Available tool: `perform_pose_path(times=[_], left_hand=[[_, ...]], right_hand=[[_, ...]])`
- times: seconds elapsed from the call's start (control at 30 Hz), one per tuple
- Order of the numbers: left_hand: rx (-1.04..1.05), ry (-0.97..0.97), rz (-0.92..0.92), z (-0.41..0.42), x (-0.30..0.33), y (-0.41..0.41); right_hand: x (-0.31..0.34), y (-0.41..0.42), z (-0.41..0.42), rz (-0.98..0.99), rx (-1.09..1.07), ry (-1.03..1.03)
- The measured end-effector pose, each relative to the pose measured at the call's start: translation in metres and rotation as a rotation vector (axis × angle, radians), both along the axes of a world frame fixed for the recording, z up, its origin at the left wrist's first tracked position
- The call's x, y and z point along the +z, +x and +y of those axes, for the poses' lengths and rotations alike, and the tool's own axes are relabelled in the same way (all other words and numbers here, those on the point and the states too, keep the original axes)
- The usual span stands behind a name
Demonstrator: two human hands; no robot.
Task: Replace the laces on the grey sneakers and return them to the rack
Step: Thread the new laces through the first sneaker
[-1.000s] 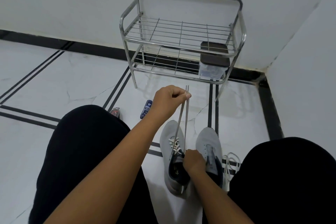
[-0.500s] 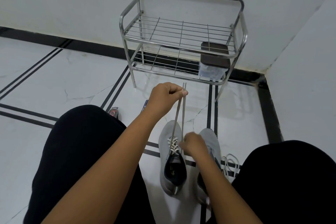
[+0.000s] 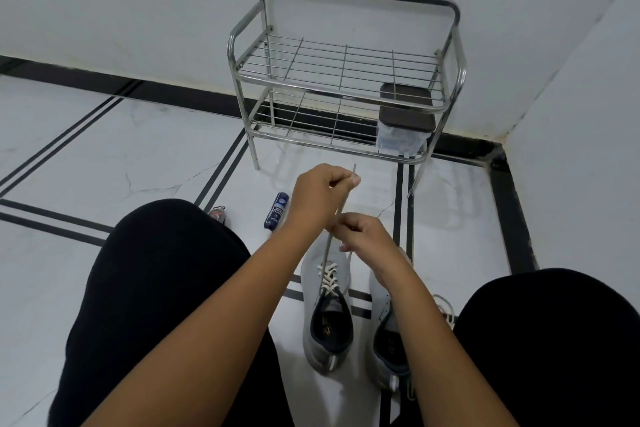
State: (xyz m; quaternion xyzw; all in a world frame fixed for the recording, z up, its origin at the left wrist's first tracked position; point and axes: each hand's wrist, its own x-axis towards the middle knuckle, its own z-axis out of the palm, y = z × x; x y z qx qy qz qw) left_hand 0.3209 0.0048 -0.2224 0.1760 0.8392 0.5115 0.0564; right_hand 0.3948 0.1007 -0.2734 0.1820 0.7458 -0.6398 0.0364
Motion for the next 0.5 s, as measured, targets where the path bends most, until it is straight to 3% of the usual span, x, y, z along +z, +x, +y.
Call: perform_pose_path(times=[0.1,0.17,0.27,0.37,0.5], left_hand=[[-0.048,0.106,-0.142,0.001,-0.01,-0.003],[-0.034,0.131,-0.411,0.002,-0.023,-0.009],[-0.087,-0.03,-0.753,0.003,-0.046,-0.009],[-0.143,-0.122,-0.831,0.001,-0.058,-0.006],[-0.149,-0.15,-0.853,0.002,-0.064,-0.007]], right_hand=[[-0.002,-0.001,0.003,-0.013,-0.093,0.02],[-0.005,-0.001,0.01,-0.03,-0.148,0.0],[-0.008,-0.002,0.018,-0.042,-0.141,0.002],[-0.01,-0.004,0.024,-0.039,-0.156,-0.002],[-0.013,-0.006,0.032,-0.021,-0.273,-0.158]])
